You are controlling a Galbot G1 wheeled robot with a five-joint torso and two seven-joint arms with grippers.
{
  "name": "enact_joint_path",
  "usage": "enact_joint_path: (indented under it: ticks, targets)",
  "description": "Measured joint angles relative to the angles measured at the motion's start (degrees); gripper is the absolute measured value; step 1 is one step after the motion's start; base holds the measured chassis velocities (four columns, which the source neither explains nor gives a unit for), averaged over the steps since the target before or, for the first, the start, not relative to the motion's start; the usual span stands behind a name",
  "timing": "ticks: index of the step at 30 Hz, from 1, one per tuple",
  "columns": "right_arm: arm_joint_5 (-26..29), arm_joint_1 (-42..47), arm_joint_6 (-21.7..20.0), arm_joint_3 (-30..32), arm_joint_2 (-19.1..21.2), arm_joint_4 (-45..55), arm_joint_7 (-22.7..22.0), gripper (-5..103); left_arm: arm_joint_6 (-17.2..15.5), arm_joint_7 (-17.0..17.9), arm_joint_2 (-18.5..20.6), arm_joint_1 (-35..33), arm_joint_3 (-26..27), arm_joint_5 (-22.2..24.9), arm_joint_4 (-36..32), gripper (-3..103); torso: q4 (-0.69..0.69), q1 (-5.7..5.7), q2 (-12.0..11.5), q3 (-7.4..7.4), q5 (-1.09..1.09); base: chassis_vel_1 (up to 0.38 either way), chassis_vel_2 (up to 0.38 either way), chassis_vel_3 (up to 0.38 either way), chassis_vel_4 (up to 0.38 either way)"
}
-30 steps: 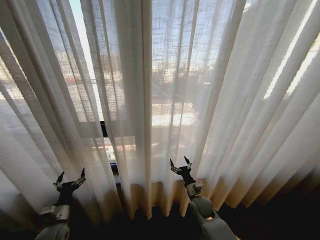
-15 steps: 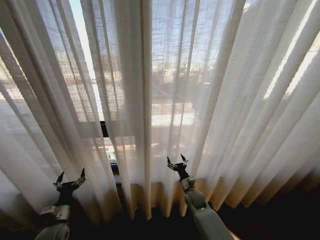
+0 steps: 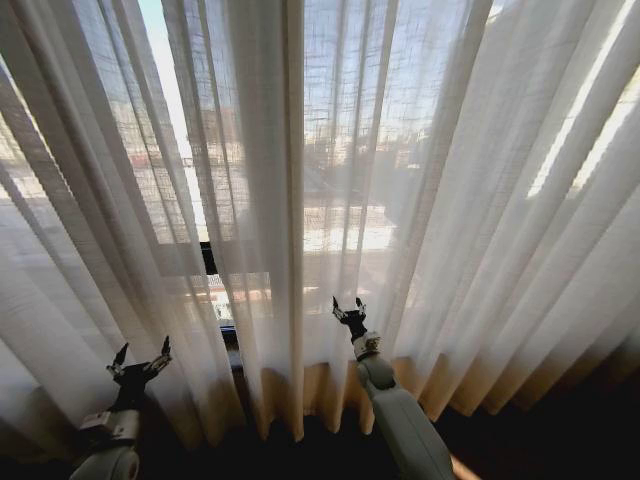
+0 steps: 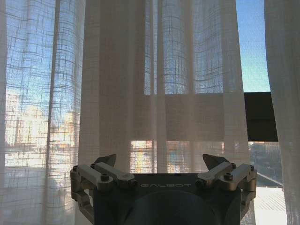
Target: Open the curtains by pulling them apart, changing their state from closed to fully open.
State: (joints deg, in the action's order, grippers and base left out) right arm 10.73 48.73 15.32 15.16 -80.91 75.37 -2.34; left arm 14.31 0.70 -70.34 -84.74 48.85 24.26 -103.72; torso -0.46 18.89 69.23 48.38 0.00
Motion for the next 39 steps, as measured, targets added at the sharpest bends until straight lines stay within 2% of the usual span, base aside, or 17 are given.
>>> enact_joint_path:
  ticks: [3, 5, 8, 11, 13, 14, 16, 17, 18, 28, 39]
  targets:
    - [-0.1, 1.0, 0.0, -0.1, 0.2, 0.9, 0.0, 50, 0.0, 0.0, 0.0, 0.0, 0.0, 0.0, 0.0, 100, 0.00, 0.00, 0.0, 0.00, 0.00, 0.000, 0.000, 0.000, 0.000]
    - [-0.1, 1.2, 0.0, 0.0, 0.3, 1.2, 0.0, 50, 0.0, 0.0, 0.0, 0.0, 0.0, 0.0, 0.0, 100, 0.00, 0.00, 0.0, 0.00, 0.00, 0.000, 0.000, 0.000, 0.000]
    - [-0.1, 1.7, -0.1, 0.2, 0.3, 1.5, 0.0, 34, 0.0, 0.0, 0.0, 0.0, 0.0, 0.0, 0.0, 100, 0.00, 0.00, 0.0, 0.00, 0.00, 0.000, 0.000, 0.000, 0.000]
    - [-0.1, 2.0, -0.2, 0.4, 0.4, 1.6, 0.0, 28, 0.0, 0.0, 0.0, 0.0, 0.0, 0.0, 0.0, 100, 0.00, 0.00, 0.0, 0.00, 0.00, 0.000, 0.000, 0.000, 0.000]
    - [0.1, 2.3, -0.4, 0.6, 0.5, 1.7, -0.2, 18, 0.0, 0.0, 0.0, 0.0, 0.0, 0.0, 0.0, 100, 0.00, 0.00, 0.0, 0.00, 0.00, 0.000, 0.000, 0.000, 0.000]
    - [0.1, 2.3, -0.4, 0.6, 0.5, 1.7, -0.2, 18, 0.0, 0.0, 0.0, 0.0, 0.0, 0.0, 0.0, 100, 0.00, 0.00, 0.0, 0.00, 0.00, 0.000, 0.000, 0.000, 0.000]
    - [0.7, 2.4, -0.4, 0.7, 0.5, 1.8, -0.7, 7, 0.0, 0.0, 0.0, 0.0, 0.0, 0.0, 0.0, 100, 0.00, 0.00, 0.0, 0.00, 0.00, 0.000, 0.000, 0.000, 0.000]
    - [0.9, 2.4, -0.3, 0.8, 0.4, 1.8, -0.9, 7, 0.0, 0.0, 0.0, 0.0, 0.0, 0.0, 0.0, 100, 0.00, 0.00, 0.0, 0.00, 0.00, 0.000, 0.000, 0.000, 0.000]
    - [1.1, 2.4, -0.1, 1.0, 0.3, 1.8, -0.9, 3, 0.0, 0.0, 0.0, 0.0, 0.0, 0.0, 0.0, 100, 0.00, 0.00, 0.0, 0.00, 0.00, 0.000, 0.000, 0.000, 0.000]
    - [1.5, 3.9, 1.6, 2.6, 0.8, 1.8, 2.2, 0, 0.0, 0.0, 0.0, 0.0, 0.0, 0.0, 0.0, 100, 0.00, 0.00, 0.0, 0.00, 0.00, 0.000, 0.000, 0.000, 0.000]
    - [4.2, 3.6, 0.6, 3.6, 3.1, 2.4, 3.3, 0, 0.0, 0.0, 0.0, 0.0, 0.0, 0.0, 0.0, 100, 0.00, 0.00, 0.0, 0.00, 0.00, -0.007, -0.005, 0.004, 0.005]
